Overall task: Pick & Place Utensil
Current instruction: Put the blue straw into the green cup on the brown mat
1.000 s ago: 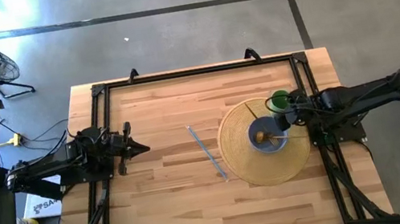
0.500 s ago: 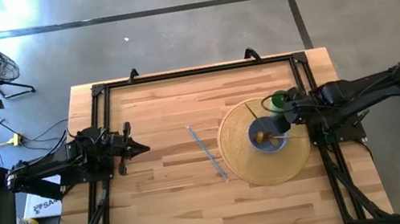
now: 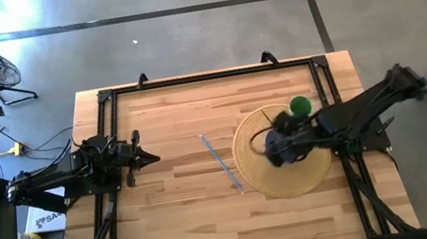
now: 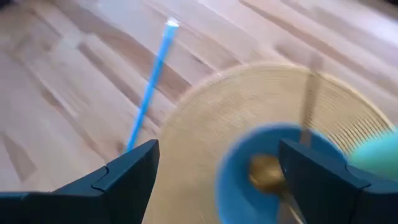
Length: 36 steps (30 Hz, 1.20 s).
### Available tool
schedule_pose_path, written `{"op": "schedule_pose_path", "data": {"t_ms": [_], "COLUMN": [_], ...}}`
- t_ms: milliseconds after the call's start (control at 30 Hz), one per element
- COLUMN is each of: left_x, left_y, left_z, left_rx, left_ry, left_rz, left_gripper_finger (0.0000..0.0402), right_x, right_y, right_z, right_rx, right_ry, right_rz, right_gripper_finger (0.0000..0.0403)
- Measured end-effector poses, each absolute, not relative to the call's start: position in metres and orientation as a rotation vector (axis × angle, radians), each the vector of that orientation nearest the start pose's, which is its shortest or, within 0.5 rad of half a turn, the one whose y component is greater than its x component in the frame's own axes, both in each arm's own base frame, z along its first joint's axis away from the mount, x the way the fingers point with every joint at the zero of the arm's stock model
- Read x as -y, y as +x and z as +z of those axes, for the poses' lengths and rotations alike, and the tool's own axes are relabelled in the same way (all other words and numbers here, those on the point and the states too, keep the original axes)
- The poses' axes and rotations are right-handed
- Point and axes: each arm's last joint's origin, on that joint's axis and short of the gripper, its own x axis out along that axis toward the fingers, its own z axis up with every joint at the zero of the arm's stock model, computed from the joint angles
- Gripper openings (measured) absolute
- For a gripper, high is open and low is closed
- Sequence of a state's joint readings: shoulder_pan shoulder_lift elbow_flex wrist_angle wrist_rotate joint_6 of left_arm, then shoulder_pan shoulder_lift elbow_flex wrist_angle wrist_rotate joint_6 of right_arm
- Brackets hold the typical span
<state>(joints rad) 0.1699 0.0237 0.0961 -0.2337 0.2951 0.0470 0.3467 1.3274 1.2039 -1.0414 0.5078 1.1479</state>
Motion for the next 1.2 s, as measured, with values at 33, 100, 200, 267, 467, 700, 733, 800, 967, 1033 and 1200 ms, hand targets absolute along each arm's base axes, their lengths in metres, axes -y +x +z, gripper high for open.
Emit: {"op": "schedule_pose_path", "data": {"t_ms": [33,100,200,267,467,700,733,800,967,1033,1200], "left_x": [-0.007,-0.007,-0.007,-0.007,-0.007,-0.007,-0.007,-0.007,-0.007,-0.007,-0.007], "left_y": [0.090,0.090,0.090,0.090,0.090,0.090,0.090,0.090,0.090,0.090,0.090], "left_z": [0.172,0.172,0.172,0.172,0.172,0.172,0.172,0.172,0.172,0.172,0.172], "left_rx": [-0.154,-0.154,-0.154,-0.154,-0.154,-0.154,-0.154,-0.154,-0.154,-0.154,-0.154], "left_ry": [0.010,0.010,0.010,0.010,0.010,0.010,0.010,0.010,0.010,0.010,0.010], "left_rz": [-0.129,-0.128,-0.128,-0.128,-0.128,-0.128,-0.128,-0.129,-0.129,-0.128,-0.129], "left_gripper_finger": [0.0010,0.0010,0.0010,0.0010,0.0010,0.0010,0.0010,0.0010,0.0010,0.0010,0.0010], "right_x": [-0.074,-0.082,-0.089,-0.090,-0.075,-0.045,-0.042,-0.036,-0.031,-0.032,-0.033], "right_y": [0.243,0.263,0.291,0.309,0.356,0.394,0.397,0.401,0.414,0.419,0.425], "right_z": [0.304,0.302,0.295,0.286,0.241,0.193,0.189,0.180,0.155,0.143,0.121], "right_rx": [-0.808,-0.799,-0.782,-0.783,-0.827,-0.847,-0.845,-0.847,-0.831,-0.827,-0.841], "right_ry": [0.526,0.474,0.397,0.361,0.387,0.412,0.407,0.399,0.403,0.416,0.409], "right_rz": [-0.681,-0.647,-0.622,-0.623,-0.615,-0.613,-0.617,-0.633,-0.646,-0.630,-0.633], "right_gripper_finger": [0.0320,0.0320,0.0320,0.0320,0.0310,0.0281,0.0275,0.0262,0.0235,0.0226,0.0204]}}
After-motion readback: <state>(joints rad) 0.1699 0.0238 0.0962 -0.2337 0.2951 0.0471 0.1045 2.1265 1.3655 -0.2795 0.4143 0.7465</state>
